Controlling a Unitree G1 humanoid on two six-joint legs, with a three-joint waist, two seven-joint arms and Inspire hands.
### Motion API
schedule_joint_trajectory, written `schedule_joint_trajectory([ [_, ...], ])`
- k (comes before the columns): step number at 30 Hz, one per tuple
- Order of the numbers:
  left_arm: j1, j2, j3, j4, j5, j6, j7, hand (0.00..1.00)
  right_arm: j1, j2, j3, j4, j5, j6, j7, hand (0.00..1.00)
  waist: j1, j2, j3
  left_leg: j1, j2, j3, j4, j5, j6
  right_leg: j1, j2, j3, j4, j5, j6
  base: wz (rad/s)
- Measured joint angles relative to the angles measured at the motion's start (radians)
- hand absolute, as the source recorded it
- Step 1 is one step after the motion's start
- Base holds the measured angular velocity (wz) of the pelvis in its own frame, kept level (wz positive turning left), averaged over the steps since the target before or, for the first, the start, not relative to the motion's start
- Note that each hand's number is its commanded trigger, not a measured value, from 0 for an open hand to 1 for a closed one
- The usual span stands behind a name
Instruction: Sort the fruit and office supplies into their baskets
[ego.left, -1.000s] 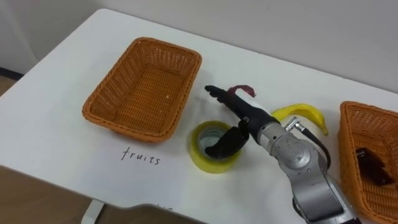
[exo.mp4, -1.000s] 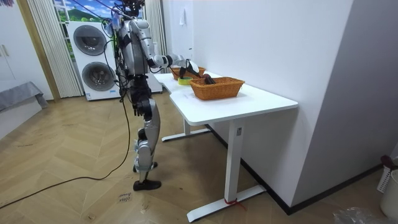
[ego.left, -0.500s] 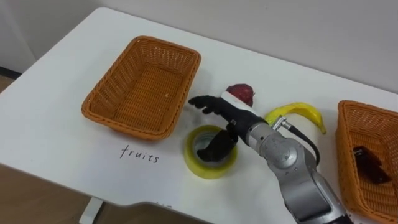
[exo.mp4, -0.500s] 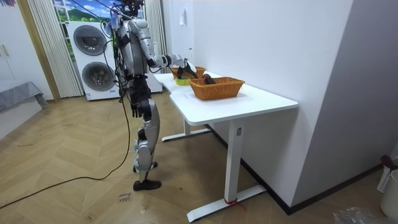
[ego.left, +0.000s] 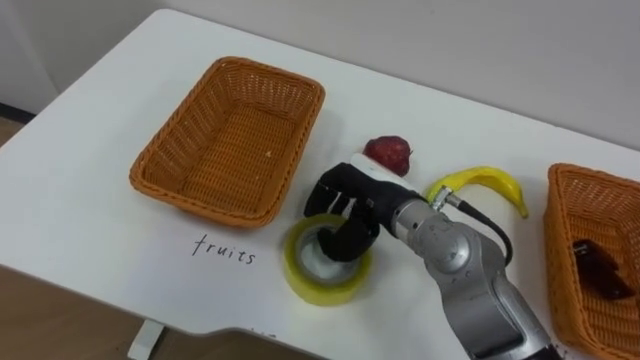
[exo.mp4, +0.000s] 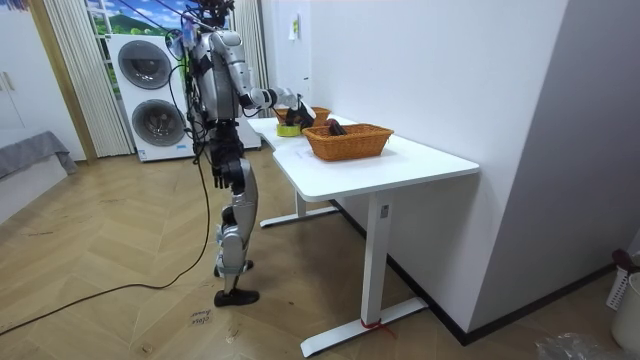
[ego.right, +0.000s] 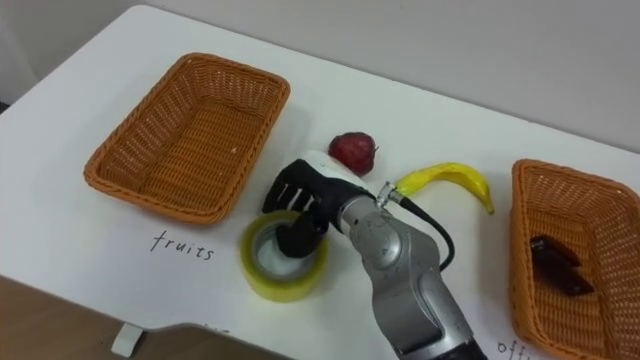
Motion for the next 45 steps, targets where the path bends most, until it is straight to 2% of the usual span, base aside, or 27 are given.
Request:
schedule_joint_trajectory([
  [14, -0.018, 0.003, 0.001, 0.0, -0.001, -0.001, 0.004, 0.0, 0.0, -0.003, 0.005, -0.018, -0.02, 0.001, 0.044, 1.0, -0.004, 0.008, -0.0005, -0.003, 0.0, 0.003, -0.001, 0.0, 0.0, -0.003, 0.001, 0.0, 0.003, 0.0, 0.0, 0.0],
  [17, -0.021, 0.003, 0.005, 0.002, 0.0, -0.011, 0.011, 0.0, 0.002, -0.01, 0.004, -0.028, -0.021, -0.002, 0.046, 1.0, -0.006, 0.009, -0.0005, -0.002, 0.0, 0.003, 0.0, 0.0, 0.0, -0.004, 0.001, 0.002, 0.003, 0.0, 0.0, 0.0],
  [20, -0.023, 0.002, 0.018, 0.002, -0.001, -0.023, 0.011, 0.0, 0.003, -0.028, 0.002, -0.052, -0.009, -0.004, 0.045, 1.0, -0.005, 0.009, -0.0004, -0.003, 0.0, 0.004, 0.001, 0.0, 0.0, -0.006, 0.0, 0.002, 0.003, 0.0, 0.0, 0.0],
  [24, -0.022, 0.002, 0.024, 0.009, -0.01, -0.031, 0.03, 0.0, 0.006, -0.074, -0.01, -0.122, 0.037, -0.009, 0.044, 1.0, -0.019, 0.01, -0.0004, -0.001, 0.0, 0.011, 0.0, 0.0, 0.0, -0.006, 0.0, 0.021, 0.001, 0.0, 0.0, -0.03],
  [26, -0.015, 0.002, 0.024, 0.009, -0.011, -0.035, 0.036, 0.0, 0.011, -0.083, -0.042, -0.15, 0.056, -0.035, 0.044, 1.0, -0.039, 0.01, -0.0005, -0.001, 0.0, 0.011, 0.0, 0.001, 0.0, -0.006, 0.001, 0.026, 0.001, 0.0, 0.0, 0.0],
  [28, -0.009, 0.003, 0.024, 0.016, -0.03, -0.055, 0.04, 0.0, 0.037, -0.083, -0.106, -0.198, 0.072, -0.056, 0.04, 1.0, -0.068, 0.01, -0.0021, 0.001, 0.0, 0.012, 0.0, 0.002, 0.002, -0.003, -0.001, 0.025, 0.001, 0.0, 0.0, 0.0],
  [32, 0.01, 0.002, 0.024, 0.02, -0.03, -0.083, 0.041, 0.0, 0.066, -0.081, -0.183, -0.222, 0.093, -0.082, -0.007, 1.0, -0.109, 0.01, -0.0039, 0.019, 0.002, 0.034, -0.003, 0.002, 0.002, 0.005, 0.0, 0.043, 0.002, 0.0, 0.0, -0.14],
  [37, 0.015, -0.002, 0.055, 0.015, -0.027, -0.124, 0.047, 0.0, 0.092, -0.091, -0.297, -0.232, 0.093, -0.122, -0.027, 1.0, -0.146, 0.011, -0.005, 0.017, 0.003, 0.051, -0.003, 0.003, 0.003, -0.004, 0.001, 0.058, 0.004, 0.003, 0.004, -0.13],
  [41, 0.018, -0.002, 0.083, 0.005, -0.027, -0.146, 0.046, 0.0, 0.109, -0.102, -0.37, -0.255, 0.092, -0.135, -0.066, 1.0, -0.147, 0.021, -0.013, 0.026, 0.015, 0.077, -0.011, 0.003, 0.003, -0.004, 0.003, 0.069, 0.005, 0.009, 0.004, -0.17],
  [45, 0.025, -0.001, 0.1, 0.008, -0.029, -0.158, 0.046, 0.0, 0.117, -0.107, -0.397, -0.289, 0.107, -0.137, -0.072, 1.0, -0.15, 0.024, -0.0158, 0.034, 0.016, 0.083, -0.016, 0.003, 0.002, -0.002, 0.006, 0.072, 0.006, 0.01, 0.004, -0.05],
])
